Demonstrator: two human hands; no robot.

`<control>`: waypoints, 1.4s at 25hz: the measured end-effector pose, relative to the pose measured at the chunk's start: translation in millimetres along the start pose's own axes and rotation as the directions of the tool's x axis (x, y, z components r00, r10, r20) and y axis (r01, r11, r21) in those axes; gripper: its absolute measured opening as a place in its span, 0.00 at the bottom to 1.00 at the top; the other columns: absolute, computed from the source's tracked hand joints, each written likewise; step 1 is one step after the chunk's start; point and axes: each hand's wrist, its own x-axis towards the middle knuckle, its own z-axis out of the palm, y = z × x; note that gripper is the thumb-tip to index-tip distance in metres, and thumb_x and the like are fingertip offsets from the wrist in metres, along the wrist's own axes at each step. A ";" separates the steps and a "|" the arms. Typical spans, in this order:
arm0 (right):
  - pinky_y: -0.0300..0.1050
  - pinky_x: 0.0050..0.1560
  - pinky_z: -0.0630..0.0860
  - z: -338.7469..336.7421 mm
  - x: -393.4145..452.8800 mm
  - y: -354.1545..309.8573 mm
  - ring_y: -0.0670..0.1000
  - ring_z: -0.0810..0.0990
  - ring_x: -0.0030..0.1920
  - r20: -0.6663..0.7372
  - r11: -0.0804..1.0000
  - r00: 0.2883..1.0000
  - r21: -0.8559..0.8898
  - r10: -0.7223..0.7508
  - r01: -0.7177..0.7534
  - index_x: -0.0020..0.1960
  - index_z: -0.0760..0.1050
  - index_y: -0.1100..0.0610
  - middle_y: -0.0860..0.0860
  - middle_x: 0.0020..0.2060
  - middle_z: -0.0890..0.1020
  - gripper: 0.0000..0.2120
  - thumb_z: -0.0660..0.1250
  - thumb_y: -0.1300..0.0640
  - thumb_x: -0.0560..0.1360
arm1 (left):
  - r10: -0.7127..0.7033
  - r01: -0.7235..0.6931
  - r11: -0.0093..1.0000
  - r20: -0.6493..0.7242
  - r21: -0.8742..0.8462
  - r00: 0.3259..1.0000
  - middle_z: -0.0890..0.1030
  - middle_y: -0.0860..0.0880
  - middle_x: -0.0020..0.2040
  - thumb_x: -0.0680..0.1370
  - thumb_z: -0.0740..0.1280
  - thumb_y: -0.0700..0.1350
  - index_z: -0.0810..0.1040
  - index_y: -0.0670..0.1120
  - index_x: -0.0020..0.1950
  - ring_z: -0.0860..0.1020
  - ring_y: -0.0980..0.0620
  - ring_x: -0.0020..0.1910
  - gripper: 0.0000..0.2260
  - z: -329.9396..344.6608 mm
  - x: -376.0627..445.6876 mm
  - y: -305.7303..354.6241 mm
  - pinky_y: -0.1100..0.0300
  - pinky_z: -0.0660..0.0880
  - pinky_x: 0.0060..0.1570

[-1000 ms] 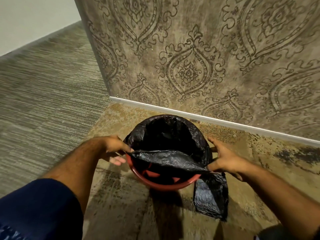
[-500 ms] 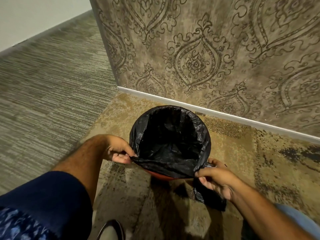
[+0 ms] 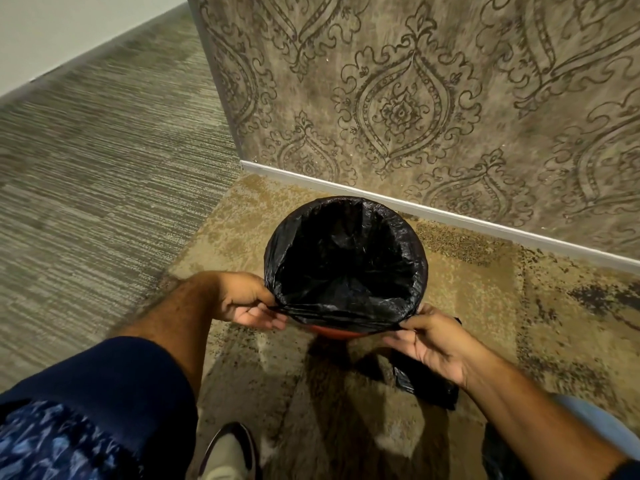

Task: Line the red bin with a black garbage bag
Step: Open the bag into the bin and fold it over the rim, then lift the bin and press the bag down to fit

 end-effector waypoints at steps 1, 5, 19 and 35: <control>0.59 0.45 0.89 -1.7 0.5 -0.5 0.65 0.88 0.39 0.023 1.000 1.000 0.025 0.000 -0.001 0.73 0.71 0.67 0.68 0.57 0.85 0.23 0.56 0.79 0.80 | 0.001 0.000 0.999 0.021 -0.036 1.000 0.88 0.37 0.42 0.84 0.61 0.32 0.83 0.32 0.51 0.90 0.49 0.38 0.11 1.0 -1.6 0.4 0.57 0.86 0.37; 0.52 0.42 0.89 -8.6 1.4 6.4 0.50 0.82 0.25 0.018 0.996 0.998 -0.064 0.066 -0.065 0.65 0.77 0.68 0.61 0.35 0.85 0.22 0.60 0.82 0.76 | 0.004 -0.002 0.998 0.041 -0.059 0.999 0.88 0.36 0.49 0.80 0.65 0.27 0.87 0.34 0.53 0.90 0.48 0.43 0.11 3.5 -6.0 -7.7 0.59 0.86 0.35; 0.48 0.32 0.81 -18.8 40.2 20.8 0.56 0.85 0.32 -0.184 0.876 0.970 -0.479 -0.160 0.053 0.54 0.78 0.72 0.62 0.38 0.85 0.18 0.68 0.85 0.68 | 0.232 -0.180 0.967 -0.335 0.180 0.913 0.88 0.37 0.47 0.79 0.70 0.30 0.83 0.37 0.56 0.88 0.45 0.39 0.08 37.1 16.3 -16.1 0.56 0.85 0.36; 0.27 0.30 0.68 19.3 42.9 -67.9 0.44 0.78 0.40 -0.157 0.298 0.631 -0.947 -0.760 0.123 0.68 0.81 0.58 0.50 0.52 0.81 0.18 0.72 0.63 0.79 | 0.644 -0.407 0.764 -0.625 0.501 0.441 0.85 0.48 0.43 0.81 0.70 0.43 0.84 0.44 0.52 0.84 0.45 0.50 0.04 2.0 47.9 65.1 0.50 0.80 0.60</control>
